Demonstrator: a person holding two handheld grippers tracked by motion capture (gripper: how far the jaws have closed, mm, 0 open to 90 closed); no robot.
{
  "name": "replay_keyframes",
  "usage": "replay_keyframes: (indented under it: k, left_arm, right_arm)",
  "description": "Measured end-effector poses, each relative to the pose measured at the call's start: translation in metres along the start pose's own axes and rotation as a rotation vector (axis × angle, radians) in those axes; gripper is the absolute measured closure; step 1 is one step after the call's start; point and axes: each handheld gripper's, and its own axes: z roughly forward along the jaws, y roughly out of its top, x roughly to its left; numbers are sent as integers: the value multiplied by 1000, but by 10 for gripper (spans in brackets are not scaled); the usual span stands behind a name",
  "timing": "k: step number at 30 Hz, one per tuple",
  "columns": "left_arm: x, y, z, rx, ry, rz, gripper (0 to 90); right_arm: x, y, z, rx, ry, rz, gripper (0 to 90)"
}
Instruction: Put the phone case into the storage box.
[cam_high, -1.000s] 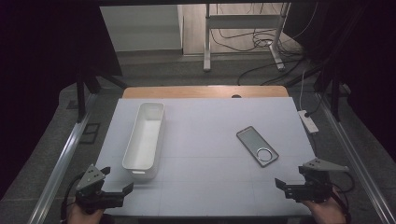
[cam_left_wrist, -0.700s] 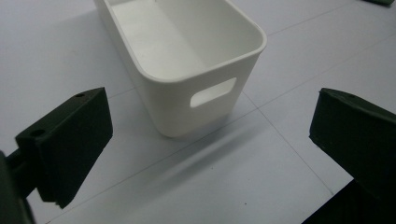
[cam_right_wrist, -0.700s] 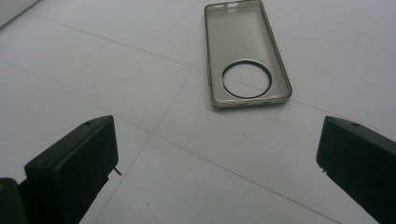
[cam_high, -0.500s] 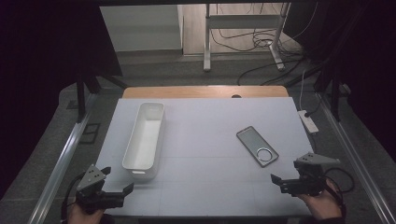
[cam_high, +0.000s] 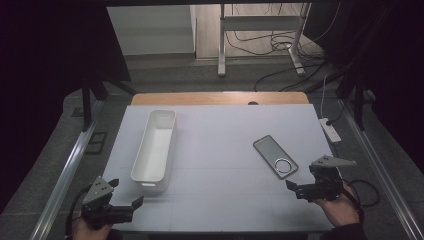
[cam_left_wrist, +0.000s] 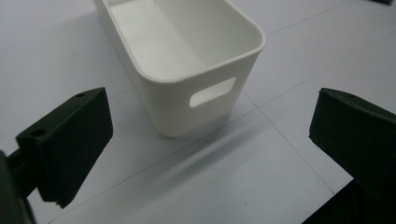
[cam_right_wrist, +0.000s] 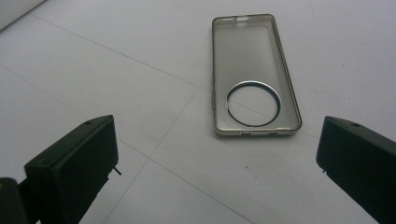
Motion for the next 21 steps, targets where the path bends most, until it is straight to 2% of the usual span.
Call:
replay_keyframes:
  k: [9,16,21]
  left_arm:
    - [0,0,0,3,3,5,6]
    - [0,0,0,3,2,-4,8]
    - [0,0,1,5,3,-5,9]
  right_arm:
    - [-1,9,7,1,6,13,0]
    - [-1,16,13,14,20,-9,0]
    - [-3,21,18,16,26,-6,0]
